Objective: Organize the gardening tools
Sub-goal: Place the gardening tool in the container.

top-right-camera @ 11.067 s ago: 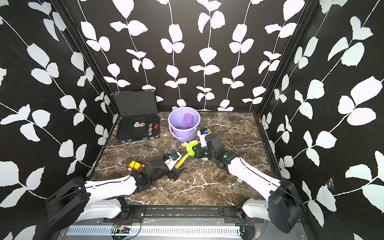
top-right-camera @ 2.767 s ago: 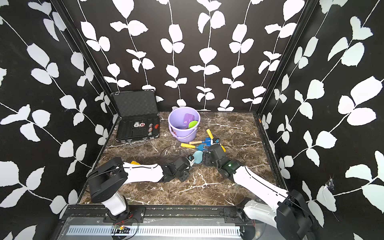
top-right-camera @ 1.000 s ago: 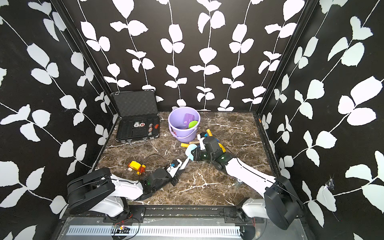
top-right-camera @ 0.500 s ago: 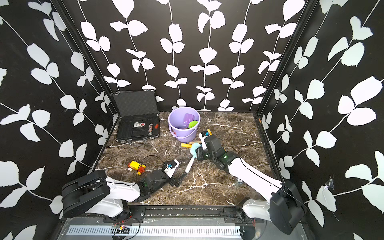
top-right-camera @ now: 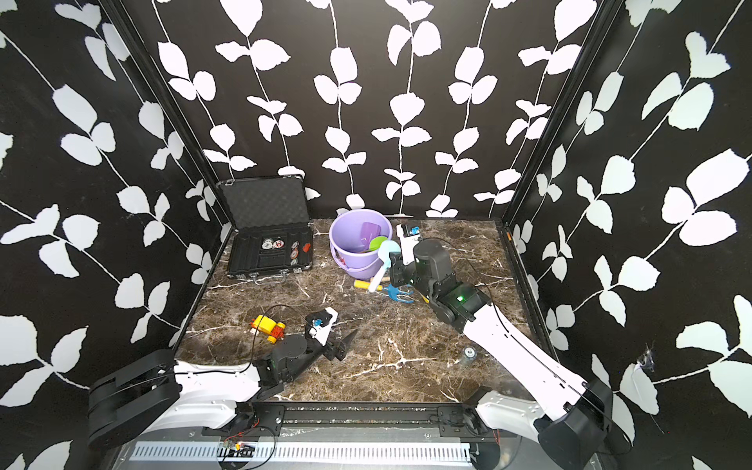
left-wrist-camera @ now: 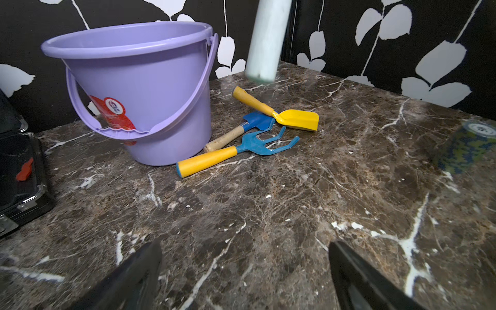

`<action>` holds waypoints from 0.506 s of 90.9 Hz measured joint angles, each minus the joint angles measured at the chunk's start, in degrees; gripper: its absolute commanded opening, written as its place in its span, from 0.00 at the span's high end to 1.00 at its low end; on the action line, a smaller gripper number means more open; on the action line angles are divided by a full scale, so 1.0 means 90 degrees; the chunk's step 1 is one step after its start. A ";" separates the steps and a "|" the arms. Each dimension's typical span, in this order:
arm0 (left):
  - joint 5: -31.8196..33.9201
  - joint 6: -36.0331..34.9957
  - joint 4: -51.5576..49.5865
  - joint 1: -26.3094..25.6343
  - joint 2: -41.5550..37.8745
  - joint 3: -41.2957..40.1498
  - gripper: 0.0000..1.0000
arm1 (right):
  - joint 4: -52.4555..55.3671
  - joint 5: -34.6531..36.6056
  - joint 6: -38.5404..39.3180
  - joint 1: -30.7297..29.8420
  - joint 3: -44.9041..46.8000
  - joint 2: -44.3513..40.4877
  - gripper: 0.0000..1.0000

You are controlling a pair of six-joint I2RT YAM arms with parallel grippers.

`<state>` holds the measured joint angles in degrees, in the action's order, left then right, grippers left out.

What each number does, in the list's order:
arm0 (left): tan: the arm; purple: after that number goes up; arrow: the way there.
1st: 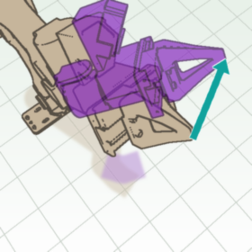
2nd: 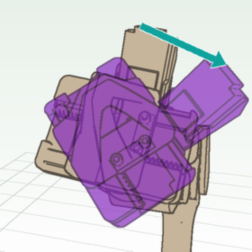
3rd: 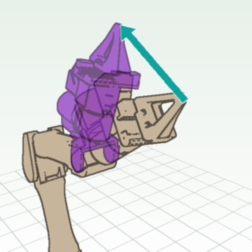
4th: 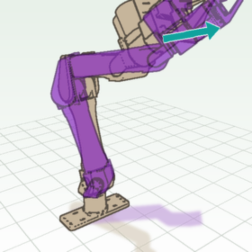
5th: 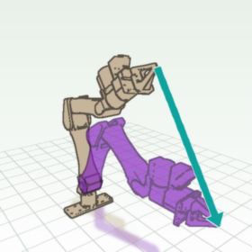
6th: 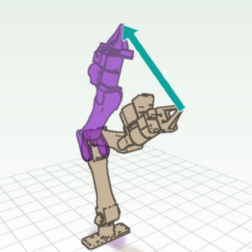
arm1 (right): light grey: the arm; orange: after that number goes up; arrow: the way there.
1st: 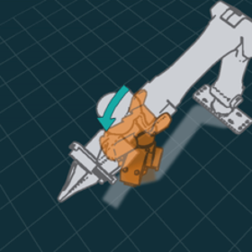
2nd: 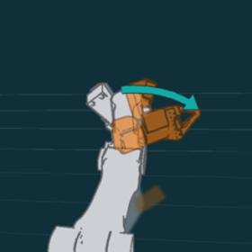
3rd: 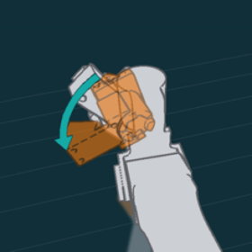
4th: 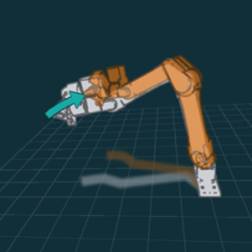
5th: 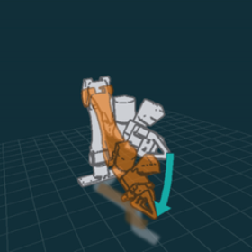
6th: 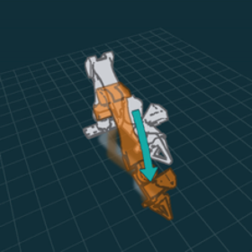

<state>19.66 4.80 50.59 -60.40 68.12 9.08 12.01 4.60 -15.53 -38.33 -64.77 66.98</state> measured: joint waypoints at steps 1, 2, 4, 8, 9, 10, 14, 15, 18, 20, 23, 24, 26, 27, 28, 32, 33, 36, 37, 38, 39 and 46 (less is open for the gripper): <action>0.0017 0.0000 -0.0029 0.0000 -0.0032 -0.0005 0.01 | -0.0017 0.0019 0.0027 0.0000 -0.0044 0.0024 1.00; 0.0036 0.0000 -0.0066 0.0000 -0.0075 -0.0010 0.01 | -0.0029 0.0049 0.0068 0.0000 -0.0085 0.0046 1.00; 0.0061 0.0000 -0.0119 0.0000 -0.0148 -0.0017 0.01 | -0.0061 0.0095 0.0134 0.0002 -0.0187 0.0119 1.00; 0.0114 0.0000 -0.0204 0.0000 -0.0308 -0.0039 0.01 | -0.0104 0.0163 0.0274 0.0002 -0.0442 0.0299 1.00; 0.0124 -0.0002 -0.0221 0.0000 -0.0350 -0.0044 0.01 | -0.0117 0.0185 0.0311 0.0000 -0.0512 0.0350 1.00; 0.0134 -0.0002 -0.0240 0.0000 -0.0389 -0.0049 0.01 | -0.0117 0.0202 0.0350 0.0000 -0.0580 0.0398 1.00; 0.0185 0.0000 -0.0304 0.0000 -0.0544 -0.0078 0.01 | -0.0146 0.0277 0.0493 0.0000 -0.0913 0.0636 1.00; 0.0206 0.0000 -0.0313 0.0000 -0.0590 -0.0087 0.01 | -0.0165 0.0287 0.0522 0.0000 -0.0988 0.0702 1.00; 0.0250 0.0002 -0.0345 0.0000 -0.0697 -0.0119 0.01 | -0.0236 0.0338 0.0619 0.0000 -0.1217 0.0872 1.00; 0.0272 0.0010 -0.0381 0.0000 -0.0772 -0.0138 0.01 | -0.0274 0.0374 0.0678 0.0002 -0.1387 0.1003 1.00; 0.0308 0.0012 -0.0449 0.0000 -0.0877 -0.0163 0.01 | -0.0345 0.0410 0.0770 0.0002 -0.1593 0.1175 1.00; 0.0325 0.0012 -0.0464 0.0000 -0.0911 -0.0170 0.01 | -0.0391 0.0427 0.0811 0.0002 -0.1681 0.1258 1.00; 0.0350 0.0015 -0.0491 0.0000 -0.0967 -0.0185 0.01 | -0.0435 0.0452 0.0855 0.0002 -0.1807 0.1360 1.00; 0.0374 0.0017 -0.0520 0.0000 -0.1010 -0.0194 0.01 | -0.0459 0.0469 0.0889 0.0002 -0.1872 0.1423 1.00; 0.0386 0.0019 -0.0549 0.0000 -0.1042 -0.0194 0.01 | -0.0481 0.0476 0.0920 0.0002 -0.1938 0.1481 1.00; 0.0427 0.0019 -0.0656 0.0000 -0.1161 -0.0197 0.01 | -0.0595 0.0532 0.1015 0.0002 -0.2191 0.1722 1.00; 0.0442 0.0022 -0.0680 0.0000 -0.1195 -0.0197 0.01 | -0.0634 0.0546 0.1037 0.0002 -0.2244 0.1783 1.00; 0.0476 0.0022 -0.0750 0.0000 -0.1280 -0.0197 0.01 | -0.0699 0.0573 0.1105 0.0007 -0.2429 0.1972 1.00; 0.0495 0.0027 -0.0787 0.0000 -0.1316 -0.0197 0.01 | -0.0712 0.0578 0.1134 0.0007 -0.2482 0.2033 1.00; 0.0512 0.0027 -0.0821 0.0000 -0.1350 -0.0197 0.01 | -0.0736 0.0585 0.1141 0.0007 -0.2535 0.2084 1.00; 0.0529 0.0029 -0.0840 0.0000 -0.1379 -0.0197 0.01 | -0.0758 0.0593 0.1173 0.0010 -0.2586 0.2144 1.00; 0.0644 0.0039 -0.1020 0.0000 -0.1596 -0.0199 0.01 | -0.0862 0.0617 0.1302 0.0032 -0.2975 0.2589 1.00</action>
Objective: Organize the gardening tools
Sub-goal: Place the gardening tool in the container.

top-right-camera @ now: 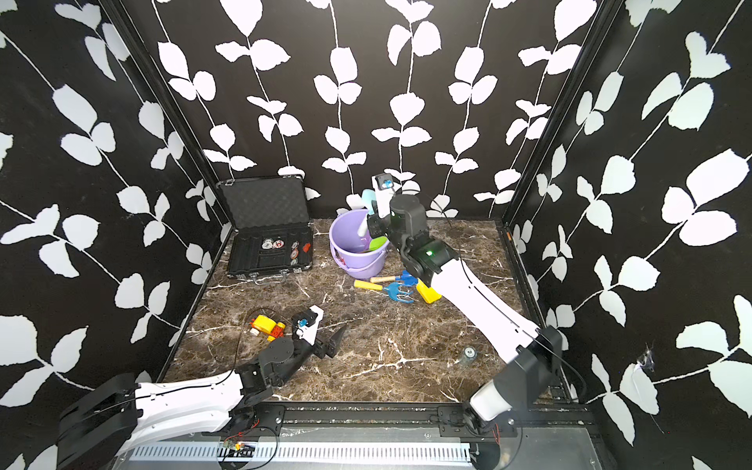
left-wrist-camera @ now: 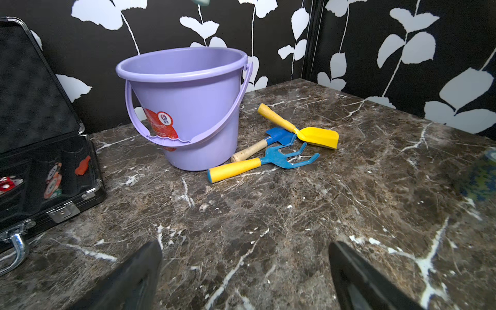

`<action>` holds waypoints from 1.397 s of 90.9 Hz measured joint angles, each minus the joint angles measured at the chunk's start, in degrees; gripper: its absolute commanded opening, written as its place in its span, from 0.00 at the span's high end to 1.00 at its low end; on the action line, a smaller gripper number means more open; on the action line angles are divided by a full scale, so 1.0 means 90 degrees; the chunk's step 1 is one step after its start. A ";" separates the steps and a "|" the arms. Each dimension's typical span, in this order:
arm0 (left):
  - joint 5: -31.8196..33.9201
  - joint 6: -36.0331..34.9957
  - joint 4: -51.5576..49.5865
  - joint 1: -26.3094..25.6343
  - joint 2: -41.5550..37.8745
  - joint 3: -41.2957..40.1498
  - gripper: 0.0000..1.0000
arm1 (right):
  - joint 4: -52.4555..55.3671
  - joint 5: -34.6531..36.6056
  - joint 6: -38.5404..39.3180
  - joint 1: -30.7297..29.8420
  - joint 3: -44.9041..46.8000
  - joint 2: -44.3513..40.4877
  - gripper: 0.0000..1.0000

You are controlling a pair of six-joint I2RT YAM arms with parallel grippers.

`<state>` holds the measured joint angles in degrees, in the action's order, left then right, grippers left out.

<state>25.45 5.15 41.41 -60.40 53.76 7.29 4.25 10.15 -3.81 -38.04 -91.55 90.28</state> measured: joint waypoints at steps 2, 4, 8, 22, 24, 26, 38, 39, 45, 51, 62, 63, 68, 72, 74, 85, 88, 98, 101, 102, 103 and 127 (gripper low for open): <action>0.0034 0.0000 -0.0046 0.0000 -0.0056 0.0000 0.01 | -0.0041 0.0005 0.0032 0.0010 -0.0121 0.0143 1.00; 0.0073 0.0002 -0.0114 0.0000 -0.0124 0.0000 0.01 | -0.0066 0.0002 0.0056 0.0017 -0.0228 0.0272 1.00; 0.0143 0.0005 -0.0219 0.0000 -0.0238 -0.0005 0.01 | -0.0104 0.0002 0.0104 0.0034 -0.0427 0.0551 1.00; 0.0359 0.0041 -0.0619 0.0000 -0.0622 -0.0017 0.01 | -0.0185 0.0002 0.0192 0.0063 -0.0860 0.1413 1.00; 0.0391 0.0046 -0.0675 0.0000 -0.0673 -0.0019 0.01 | -0.0209 0.0005 0.0197 0.0066 -0.0896 0.1547 1.00; 0.0413 0.0049 -0.0724 0.0000 -0.0709 -0.0019 0.01 | -0.0211 0.0017 0.0199 0.0068 -0.0928 0.1649 1.00; 0.0517 0.0095 -0.0954 0.0000 -0.0923 -0.0053 0.01 | -0.0265 0.0022 0.0197 0.0097 -0.1020 0.2234 1.00; 0.0525 0.0100 -0.0964 0.0000 -0.0942 -0.0058 0.01 | -0.0265 0.0017 0.0185 0.0100 -0.1027 0.2288 1.00; 0.0580 0.0114 -0.1027 0.0000 -0.1035 -0.0092 0.01 | -0.0265 0.0017 0.0151 0.0126 -0.1056 0.2509 1.00; 0.0617 0.0117 -0.1115 0.0000 -0.1107 -0.0114 0.01 | -0.0265 -0.0022 0.0087 0.0168 -0.1093 0.2698 1.00; 0.0624 0.0117 -0.1268 0.0000 -0.1200 -0.0119 0.01 | -0.0262 -0.0134 -0.0039 0.0265 -0.1175 0.2951 1.00; 0.0624 0.0117 -0.1275 0.0000 -0.1207 -0.0121 0.01 | -0.0262 -0.0146 -0.0061 0.0272 -0.1183 0.2970 1.00; 0.0624 0.0117 -0.1290 0.0000 -0.1236 -0.0126 0.01 | -0.0260 -0.0192 -0.0104 0.0301 -0.1209 0.3033 1.00; 0.0624 0.0119 -0.1292 0.0000 -0.1251 -0.0129 0.01 | -0.0257 -0.0228 -0.0136 0.0328 -0.1239 0.3082 1.00; 0.0624 0.0119 -0.1292 0.0000 -0.1258 -0.0131 0.01 | -0.0257 -0.0248 -0.0153 0.0333 -0.1256 0.3109 1.00; 0.0627 0.0141 -0.1304 0.0000 -0.1275 -0.0138 0.01 | -0.0248 -0.0328 -0.0226 0.0372 -0.1302 0.3228 1.00; 0.0631 0.0146 -0.1309 0.0000 -0.1275 -0.0141 0.01 | -0.0243 -0.0345 -0.0236 0.0379 -0.1302 0.3254 1.00; 0.0636 0.0177 -0.1345 0.0000 -0.1324 -0.0141 0.01 | -0.0180 -0.0369 -0.0248 0.0401 -0.1299 0.3349 1.00; 0.0641 0.0197 -0.1372 0.0000 -0.1358 -0.0141 0.01 | -0.0153 -0.0374 -0.0253 0.0403 -0.1299 0.3368 1.00; 0.0641 0.0202 -0.1379 0.0000 -0.1367 -0.0141 0.01 | -0.0143 -0.0374 -0.0255 0.0403 -0.1299 0.3373 1.00; 0.0644 0.0209 -0.1384 0.0000 -0.1377 -0.0141 0.01 | -0.0131 -0.0374 -0.0257 0.0403 -0.1299 0.3383 1.00; 0.0777 0.0350 -0.1717 0.0000 -0.1571 -0.0136 0.01 | 0.0087 -0.0435 -0.0425 0.0474 -0.1263 0.3393 0.76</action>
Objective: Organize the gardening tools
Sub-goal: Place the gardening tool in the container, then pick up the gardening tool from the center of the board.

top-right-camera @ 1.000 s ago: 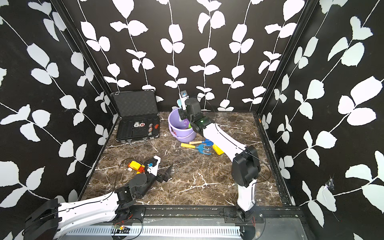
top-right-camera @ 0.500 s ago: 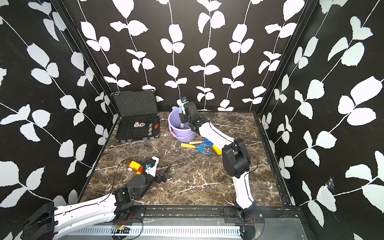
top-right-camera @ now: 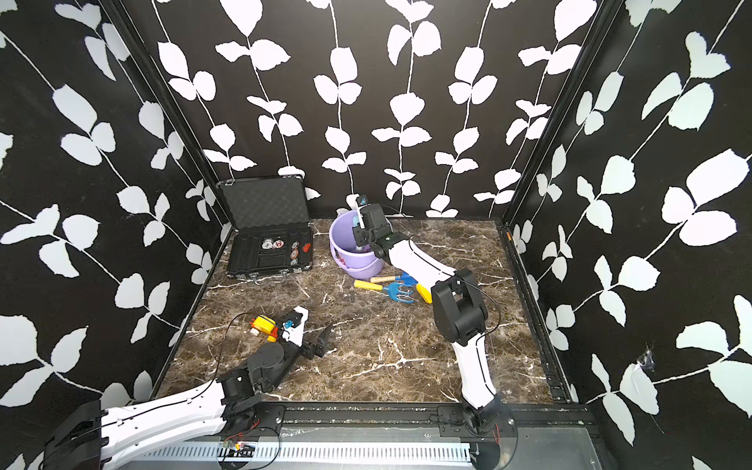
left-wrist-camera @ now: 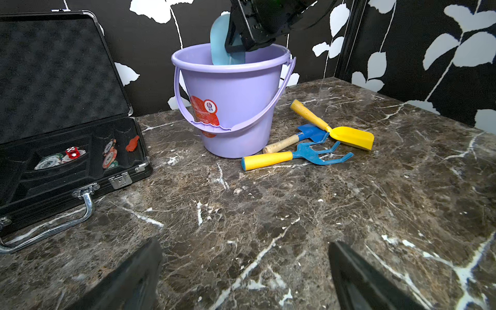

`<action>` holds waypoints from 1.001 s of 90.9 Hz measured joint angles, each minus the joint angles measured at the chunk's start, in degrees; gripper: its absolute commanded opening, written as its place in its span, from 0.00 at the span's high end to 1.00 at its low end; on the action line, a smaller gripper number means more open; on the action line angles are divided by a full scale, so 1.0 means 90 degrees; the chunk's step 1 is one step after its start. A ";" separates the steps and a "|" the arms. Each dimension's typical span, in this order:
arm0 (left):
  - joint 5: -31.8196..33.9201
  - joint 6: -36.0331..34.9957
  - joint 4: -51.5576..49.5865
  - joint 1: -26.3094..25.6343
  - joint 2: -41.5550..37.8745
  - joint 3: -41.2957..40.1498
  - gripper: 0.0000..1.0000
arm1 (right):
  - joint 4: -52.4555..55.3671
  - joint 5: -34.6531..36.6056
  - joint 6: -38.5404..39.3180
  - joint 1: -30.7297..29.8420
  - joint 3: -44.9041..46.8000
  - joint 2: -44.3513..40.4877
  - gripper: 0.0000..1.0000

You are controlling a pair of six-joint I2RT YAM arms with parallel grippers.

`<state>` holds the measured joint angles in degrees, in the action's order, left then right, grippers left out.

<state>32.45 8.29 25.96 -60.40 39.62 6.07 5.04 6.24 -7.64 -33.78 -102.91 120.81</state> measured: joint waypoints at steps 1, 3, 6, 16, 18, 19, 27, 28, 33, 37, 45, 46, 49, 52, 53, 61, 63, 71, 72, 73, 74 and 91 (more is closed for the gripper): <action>0.0010 0.0012 -0.0010 0.0000 0.0000 0.0000 0.02 | 0.0002 -0.0007 0.0002 0.0005 0.0000 0.0000 0.75; 0.0029 0.0029 -0.0027 0.0000 -0.0002 0.0000 0.01 | 0.0007 -0.0017 -0.0015 0.0017 0.0000 0.0000 0.74; 0.0066 0.0051 -0.0053 0.0000 -0.0005 0.0000 0.01 | 0.0024 -0.0039 -0.0041 0.0032 0.0000 0.0000 0.71; 0.0257 0.0177 -0.0138 0.0000 -0.0007 0.0000 0.02 | 0.0078 -0.0119 -0.0107 0.0104 0.0000 0.0000 0.63; 0.0306 0.0202 -0.0155 0.0000 -0.0010 0.0000 0.03 | 0.0114 -0.0136 -0.0114 0.0119 -0.0002 0.0000 0.61; 0.0321 0.0211 -0.0163 0.0000 -0.0010 0.0000 0.02 | 0.0129 -0.0141 -0.0131 0.0129 -0.0002 0.0000 0.60; 0.0435 0.0277 -0.0214 0.0000 -0.0012 0.0000 0.01 | 0.0391 -0.0206 -0.0131 0.0153 -0.0075 0.0000 0.58; 0.0447 0.0282 -0.0223 0.0000 -0.0012 0.0000 0.01 | 0.0430 -0.0226 -0.0134 0.0163 -0.0092 0.0000 0.58; 0.0486 0.0299 -0.0248 0.0000 -0.0010 0.0000 0.01 | 0.0607 -0.0265 -0.0141 0.0185 -0.0199 0.0000 0.56; 0.0522 0.0325 -0.0267 0.0000 -0.0010 0.0000 0.01 | 0.0721 -0.0296 -0.0155 0.0192 -0.0291 -0.0015 0.53; 0.0585 0.0415 -0.0289 0.0000 0.0002 0.0000 0.01 | 0.0872 -0.0384 -0.0187 0.0197 -0.0369 -0.0100 0.49; 0.0593 0.0420 -0.0291 0.0000 0.0005 0.0000 0.01 | 0.0896 -0.0391 -0.0204 0.0197 -0.0372 -0.0126 0.48; 0.0617 0.0447 -0.0301 0.0000 0.0007 0.0000 0.01 | 0.0962 -0.0427 -0.0226 0.0197 -0.0379 -0.0182 0.46; 0.0634 0.0464 -0.0316 0.0000 0.0007 0.0000 0.01 | 0.1054 -0.0447 -0.0255 0.0204 -0.0389 -0.0260 0.45; 0.0641 0.0469 -0.0318 0.0000 0.0007 0.0000 0.01 | 0.1069 -0.0459 -0.0253 0.0206 -0.0389 -0.0282 0.45; 0.0668 0.0491 -0.0323 0.0000 0.0007 0.0000 0.01 | 0.1231 -0.0486 -0.0369 0.0219 -0.0374 -0.0576 0.43; 0.0670 0.0493 -0.0323 0.0000 0.0007 0.0000 0.01 | 0.1241 -0.0500 -0.0396 0.0221 -0.0352 -0.0653 0.42; 0.0675 0.0517 -0.0323 0.0000 0.0007 0.0000 0.01 | 0.1282 -0.0554 -0.0602 0.0287 -0.0170 -0.1115 0.40; 0.0675 0.0522 -0.0323 0.0000 0.0007 0.0000 0.01 | 0.1282 -0.0556 -0.0639 0.0301 -0.0141 -0.1168 0.40; 0.0675 0.0522 -0.0323 0.0000 0.0007 0.0000 0.01 | 0.1282 -0.0559 -0.0663 0.0318 -0.0107 -0.1231 0.40; 0.0675 0.0525 -0.0323 0.0000 0.0007 0.0000 0.01 | 0.1277 -0.0568 -0.0697 0.0333 -0.0068 -0.1290 0.39; 0.0665 0.0532 -0.0330 0.0000 0.0002 0.0000 0.01 | 0.1105 -0.0610 -0.1263 0.0823 0.0947 -0.2237 0.32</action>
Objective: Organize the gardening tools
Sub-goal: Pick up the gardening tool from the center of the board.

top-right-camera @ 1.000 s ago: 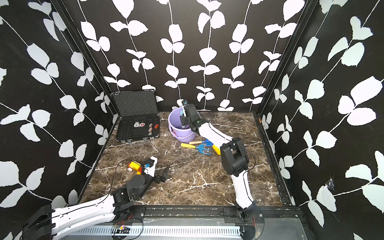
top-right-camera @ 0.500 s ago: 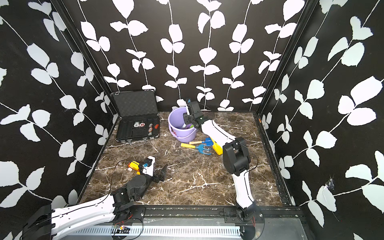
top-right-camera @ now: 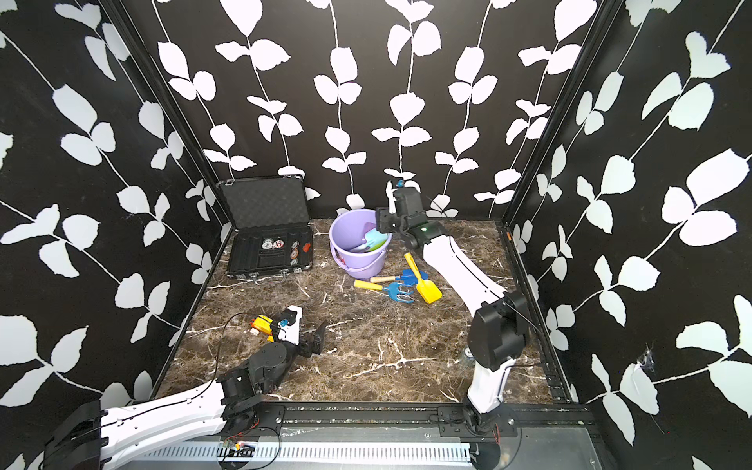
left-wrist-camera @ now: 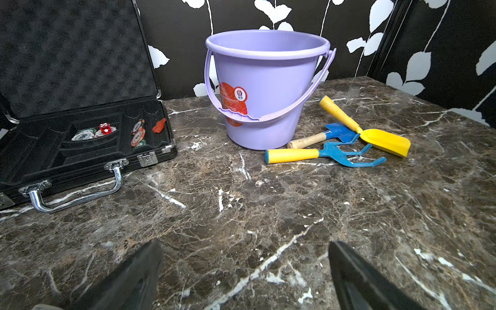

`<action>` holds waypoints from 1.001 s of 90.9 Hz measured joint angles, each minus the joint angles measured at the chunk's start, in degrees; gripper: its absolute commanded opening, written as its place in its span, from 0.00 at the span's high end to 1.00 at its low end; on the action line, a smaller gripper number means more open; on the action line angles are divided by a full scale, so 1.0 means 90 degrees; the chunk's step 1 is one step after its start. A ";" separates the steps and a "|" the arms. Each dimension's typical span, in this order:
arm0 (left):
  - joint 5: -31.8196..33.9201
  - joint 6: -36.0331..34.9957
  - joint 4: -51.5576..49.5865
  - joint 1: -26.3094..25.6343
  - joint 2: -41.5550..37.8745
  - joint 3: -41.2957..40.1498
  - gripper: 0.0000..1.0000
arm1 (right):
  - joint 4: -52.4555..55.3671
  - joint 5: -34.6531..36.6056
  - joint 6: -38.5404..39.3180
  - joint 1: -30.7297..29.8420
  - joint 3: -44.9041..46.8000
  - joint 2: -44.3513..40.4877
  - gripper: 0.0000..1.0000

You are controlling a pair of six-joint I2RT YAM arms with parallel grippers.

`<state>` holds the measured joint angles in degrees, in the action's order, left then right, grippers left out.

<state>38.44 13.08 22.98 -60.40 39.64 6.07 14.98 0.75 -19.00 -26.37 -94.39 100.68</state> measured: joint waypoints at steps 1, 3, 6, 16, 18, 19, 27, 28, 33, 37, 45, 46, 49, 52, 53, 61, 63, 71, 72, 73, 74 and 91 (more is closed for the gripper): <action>0.0000 0.0000 0.0000 0.0000 -0.0002 0.0000 0.01 | -0.0012 0.0000 -0.0034 0.0032 0.0063 -0.0034 0.31; -0.0002 0.0000 0.0000 0.0000 -0.0002 0.0000 0.01 | -0.0017 -0.0015 -0.0100 0.0097 0.0204 -0.0104 0.29; -0.0002 0.0000 0.0000 0.0000 -0.0005 0.0000 0.01 | -0.0012 -0.0039 -0.0206 0.0189 0.0364 -0.0170 0.27; -0.0027 -0.0005 0.0000 0.0000 -0.0007 0.0000 0.01 | 0.0068 -0.0172 -0.0444 0.0495 0.0777 -0.0216 0.21; -0.0029 -0.0005 0.0000 0.0000 -0.0007 0.0002 0.01 | 0.0107 -0.0204 -0.0478 0.0546 0.0835 -0.0209 0.20; -0.0029 -0.0007 0.0000 0.0000 -0.0007 0.0002 0.01 | 0.0126 -0.0223 -0.0510 0.0578 0.0860 -0.0202 0.19; -0.0039 -0.0010 -0.0002 0.0000 -0.0002 0.0019 0.01 | 0.0308 -0.0430 -0.0610 0.0787 0.0986 -0.0124 0.17; -0.0041 -0.0010 0.0000 0.0000 0.0002 0.0024 0.01 | 0.0330 -0.0466 -0.0617 0.0814 0.0988 -0.0107 0.17; -0.0049 -0.0015 0.0000 0.0000 0.0022 0.0029 0.01 | 0.0389 -0.0629 -0.0670 0.0925 0.0988 0.0015 0.16; -0.0053 -0.0017 0.0000 0.0000 0.0053 0.0032 0.01 | 0.0403 -0.0753 -0.0704 0.1003 0.0986 0.0138 0.16; -0.0078 -0.0024 0.0000 0.0000 0.0153 0.0036 0.01 | 0.0427 -0.0979 -0.0753 0.1134 0.0969 0.0471 0.16; -0.0085 -0.0024 0.0000 0.0000 0.0165 0.0036 0.01 | 0.0427 -0.1008 -0.0758 0.1149 0.0964 0.0525 0.16; -0.0102 -0.0027 0.0000 0.0000 0.0221 0.0036 0.01 | 0.0444 -0.1059 -0.0775 0.1183 0.0940 0.0678 0.16; -0.0117 -0.0027 0.0000 0.0000 0.0277 0.0039 0.01 | 0.0471 -0.1107 -0.0801 0.1214 0.0903 0.0843 0.16; -0.0121 -0.0027 0.0000 0.0000 0.0296 0.0041 0.01 | 0.0478 -0.1120 -0.0801 0.1222 0.0889 0.0894 0.16; -0.0151 -0.0034 0.0005 0.0000 0.0444 0.0070 0.01 | 0.0627 -0.1214 -0.0852 0.1282 0.0678 0.1372 0.17; -0.0153 -0.0039 0.0007 0.0000 0.0474 0.0078 0.01 | 0.0665 -0.1222 -0.0852 0.1287 0.0610 0.1474 0.17; -0.0172 -0.0056 0.0010 0.0000 0.0617 0.0134 0.01 | 0.0782 -0.1265 -0.0872 0.1314 0.0323 0.1902 0.18; -0.0172 -0.0058 0.0012 0.0000 0.0631 0.0138 0.01 | 0.0792 -0.1265 -0.0874 0.1316 0.0291 0.1943 0.18; -0.0172 -0.0061 0.0012 0.0000 0.0646 0.0146 0.01 | 0.0794 -0.1273 -0.0874 0.1319 0.0255 0.1999 0.18; -0.0175 -0.0066 0.0012 0.0000 0.0661 0.0151 0.01 | 0.0799 -0.1277 -0.0874 0.1319 0.0226 0.2040 0.18; -0.0219 -0.0083 0.0034 0.0000 0.0845 0.0170 0.01 | 0.0988 -0.1338 -0.0877 0.1319 -0.0304 0.2582 0.20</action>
<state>36.47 12.34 23.29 -60.40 47.24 7.60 23.88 -11.29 -26.89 -14.50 -97.12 123.92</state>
